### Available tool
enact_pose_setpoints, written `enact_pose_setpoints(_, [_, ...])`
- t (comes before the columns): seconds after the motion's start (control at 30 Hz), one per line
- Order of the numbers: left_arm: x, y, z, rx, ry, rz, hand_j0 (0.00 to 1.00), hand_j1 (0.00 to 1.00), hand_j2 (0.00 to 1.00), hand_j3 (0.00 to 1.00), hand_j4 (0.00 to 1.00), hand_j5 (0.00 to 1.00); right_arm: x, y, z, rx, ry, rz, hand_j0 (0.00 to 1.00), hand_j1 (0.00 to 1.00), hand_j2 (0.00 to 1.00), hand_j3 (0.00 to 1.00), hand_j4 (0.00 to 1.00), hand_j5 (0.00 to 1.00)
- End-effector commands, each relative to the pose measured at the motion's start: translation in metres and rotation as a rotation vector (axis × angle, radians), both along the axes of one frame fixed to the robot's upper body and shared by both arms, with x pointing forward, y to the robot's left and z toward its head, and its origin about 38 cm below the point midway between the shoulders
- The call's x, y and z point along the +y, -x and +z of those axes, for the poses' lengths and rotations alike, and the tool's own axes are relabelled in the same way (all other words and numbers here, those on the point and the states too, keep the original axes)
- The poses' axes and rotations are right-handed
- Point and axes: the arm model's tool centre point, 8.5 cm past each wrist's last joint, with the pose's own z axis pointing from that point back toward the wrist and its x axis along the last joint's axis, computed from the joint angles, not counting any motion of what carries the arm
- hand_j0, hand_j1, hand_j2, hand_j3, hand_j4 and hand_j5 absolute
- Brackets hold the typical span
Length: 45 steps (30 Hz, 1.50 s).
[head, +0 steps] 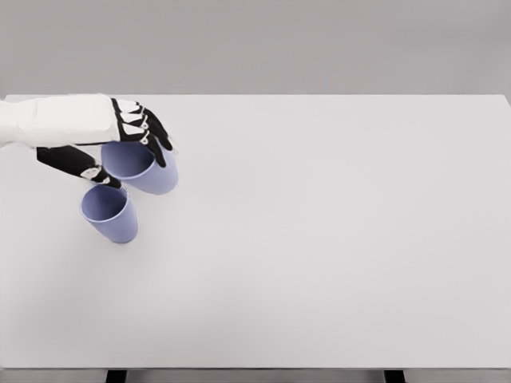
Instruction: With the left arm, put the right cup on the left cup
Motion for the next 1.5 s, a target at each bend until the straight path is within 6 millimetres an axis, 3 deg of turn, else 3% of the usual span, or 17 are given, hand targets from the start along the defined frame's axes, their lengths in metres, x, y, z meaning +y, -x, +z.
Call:
enact_pose_setpoints(0.0, [0.022, 0.005, 0.015, -0.006, -0.001, 0.053, 0.5, 0.5, 0.5, 0.5, 0.5, 0.5, 0.0, 0.0, 0.0, 0.001, 0.0, 0.0, 1.0, 1.0, 1.0, 1.0, 1.0, 1.0])
enact_pose_setpoints(0.27, [0.058, 0.02, 0.025, 0.006, -0.066, 0.144, 0.5, 0.5, 0.5, 0.5, 0.5, 0.5, 0.0, 0.001, 0.0, 0.001, 0.0, 0.0, 1.0, 1.0, 1.0, 1.0, 1.0, 1.0])
enact_pose_setpoints(0.63, [0.076, 0.011, -0.001, 0.082, -0.065, 0.206, 0.5, 0.5, 0.5, 0.5, 0.5, 0.5, 0.0, 0.001, 0.0, 0.002, 0.0, 0.0, 1.0, 1.0, 1.0, 1.0, 1.0, 1.0])
enact_pose_setpoints(0.93, [0.067, 0.01, -0.019, 0.121, -0.05, 0.183, 0.5, 0.5, 0.5, 0.5, 0.5, 0.5, 0.0, 0.0, 0.0, 0.001, 0.0, 0.0, 1.0, 1.0, 1.0, 1.0, 1.0, 1.0])
enact_pose_setpoints(1.47, [0.075, 0.007, -0.031, 0.147, -0.056, 0.211, 0.51, 0.51, 0.51, 0.51, 0.51, 0.51, 0.0, 0.001, 0.0, 0.001, 0.0, 0.0, 1.0, 1.0, 1.0, 1.0, 1.0, 1.0])
